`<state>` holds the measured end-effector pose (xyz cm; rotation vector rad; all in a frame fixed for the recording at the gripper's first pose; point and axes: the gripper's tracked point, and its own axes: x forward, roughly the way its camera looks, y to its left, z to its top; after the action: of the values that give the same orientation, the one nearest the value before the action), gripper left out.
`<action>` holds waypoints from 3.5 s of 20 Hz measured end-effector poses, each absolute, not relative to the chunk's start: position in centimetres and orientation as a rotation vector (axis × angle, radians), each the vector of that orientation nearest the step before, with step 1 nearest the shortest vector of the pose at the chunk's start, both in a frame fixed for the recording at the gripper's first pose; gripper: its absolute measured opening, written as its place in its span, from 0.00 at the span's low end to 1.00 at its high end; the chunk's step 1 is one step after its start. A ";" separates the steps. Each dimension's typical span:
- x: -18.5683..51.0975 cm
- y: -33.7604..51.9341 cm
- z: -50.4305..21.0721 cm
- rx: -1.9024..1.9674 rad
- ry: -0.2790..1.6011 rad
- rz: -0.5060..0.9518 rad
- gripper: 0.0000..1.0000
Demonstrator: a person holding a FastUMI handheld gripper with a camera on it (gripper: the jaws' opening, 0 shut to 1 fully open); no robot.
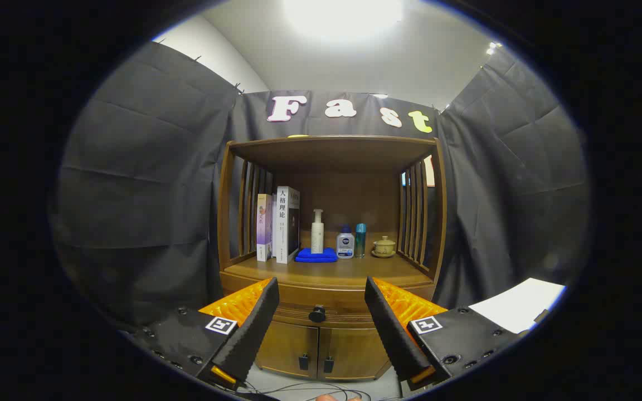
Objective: Pull open the drawer, take out the items inside it, and place them on the countertop above the cabinet.
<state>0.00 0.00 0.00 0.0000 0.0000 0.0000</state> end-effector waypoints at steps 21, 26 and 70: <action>2.1 -0.2 -3.9 0.001 0.053 -0.010 0.97; 3.3 -0.8 -5.1 0.024 0.066 -0.023 0.97; 21.1 1.2 -21.1 0.024 0.330 -0.069 0.29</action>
<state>21.10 1.24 -21.10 0.0237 0.3296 -0.0685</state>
